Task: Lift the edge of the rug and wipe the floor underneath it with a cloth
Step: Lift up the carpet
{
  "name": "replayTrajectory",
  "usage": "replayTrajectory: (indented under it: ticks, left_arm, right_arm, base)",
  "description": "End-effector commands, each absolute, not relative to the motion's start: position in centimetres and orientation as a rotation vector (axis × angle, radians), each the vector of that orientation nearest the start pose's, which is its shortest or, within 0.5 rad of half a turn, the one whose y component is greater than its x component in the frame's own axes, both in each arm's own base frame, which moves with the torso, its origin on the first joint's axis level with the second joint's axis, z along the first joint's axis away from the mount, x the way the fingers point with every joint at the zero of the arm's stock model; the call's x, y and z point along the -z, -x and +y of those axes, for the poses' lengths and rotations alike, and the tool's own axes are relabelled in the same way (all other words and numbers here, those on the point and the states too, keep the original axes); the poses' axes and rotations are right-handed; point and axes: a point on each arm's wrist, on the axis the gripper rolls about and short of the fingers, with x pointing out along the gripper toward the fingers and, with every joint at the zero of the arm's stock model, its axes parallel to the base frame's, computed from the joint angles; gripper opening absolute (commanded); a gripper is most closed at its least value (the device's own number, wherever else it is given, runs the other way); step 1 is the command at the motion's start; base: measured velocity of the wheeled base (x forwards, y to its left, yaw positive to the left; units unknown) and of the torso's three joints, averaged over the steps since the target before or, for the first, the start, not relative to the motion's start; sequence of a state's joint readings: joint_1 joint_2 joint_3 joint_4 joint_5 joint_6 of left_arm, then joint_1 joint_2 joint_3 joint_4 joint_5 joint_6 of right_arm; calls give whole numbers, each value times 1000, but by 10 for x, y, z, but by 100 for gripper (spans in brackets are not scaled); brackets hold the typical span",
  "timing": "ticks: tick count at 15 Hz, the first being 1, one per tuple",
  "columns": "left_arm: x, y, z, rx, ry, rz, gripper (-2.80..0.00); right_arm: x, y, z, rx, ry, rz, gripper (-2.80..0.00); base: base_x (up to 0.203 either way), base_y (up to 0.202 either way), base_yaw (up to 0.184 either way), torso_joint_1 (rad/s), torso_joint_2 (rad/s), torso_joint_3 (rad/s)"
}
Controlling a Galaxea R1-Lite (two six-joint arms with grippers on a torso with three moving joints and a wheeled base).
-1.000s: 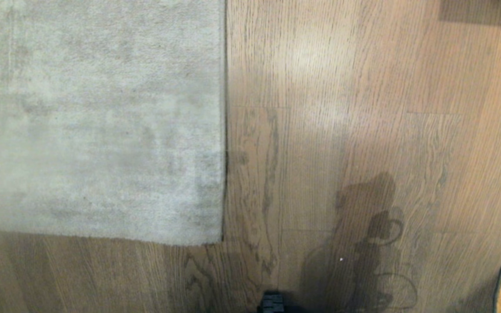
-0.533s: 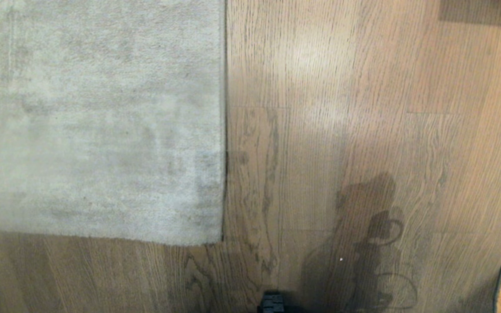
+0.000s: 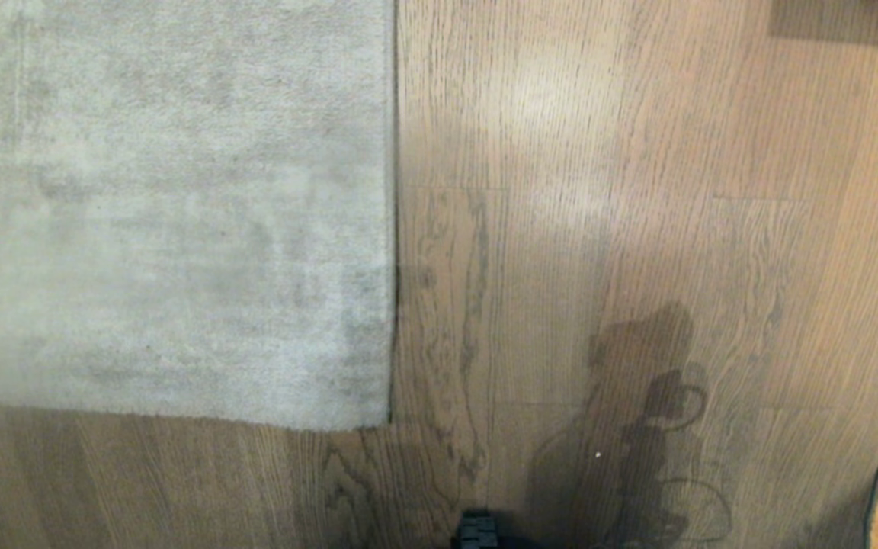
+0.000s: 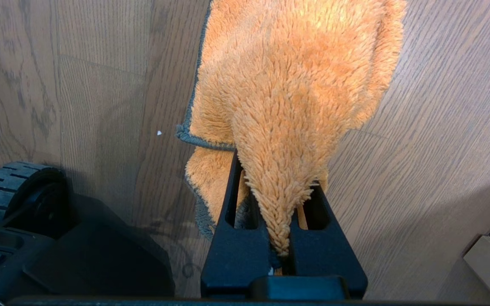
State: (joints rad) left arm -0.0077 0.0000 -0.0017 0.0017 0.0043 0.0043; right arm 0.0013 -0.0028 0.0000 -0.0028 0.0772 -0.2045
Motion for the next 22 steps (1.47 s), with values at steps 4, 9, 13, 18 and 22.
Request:
replayTrajectory:
  ticks: [4, 9, 13, 18, 22]
  left_arm:
    - [-76, 23, 0, 3, -5, 0, -280]
    - [-76, 23, 0, 3, -5, 1, -280]
    - [-76, 23, 0, 3, -5, 0, -280]
    - [-76, 23, 0, 3, -4, 0, -280]
    - [-75, 23, 0, 5, -3, 13, -280]
  right_arm:
    - [-76, 23, 2, -79, 206, -11, -280]
    - [-76, 23, 2, -79, 206, -11, -280]
    - [-76, 23, 2, -79, 206, -11, -280]
    - [-76, 23, 2, -79, 206, -11, -280]
    - [-76, 23, 2, -79, 206, -11, -280]
  base:
    - [0, 0, 0, 0, 0, 0]
    - [0, 0, 0, 0, 0, 0]
    - [0, 0, 0, 0, 0, 0]
    - [0, 0, 0, 0, 0, 0]
    - [0, 0, 0, 0, 0, 0]
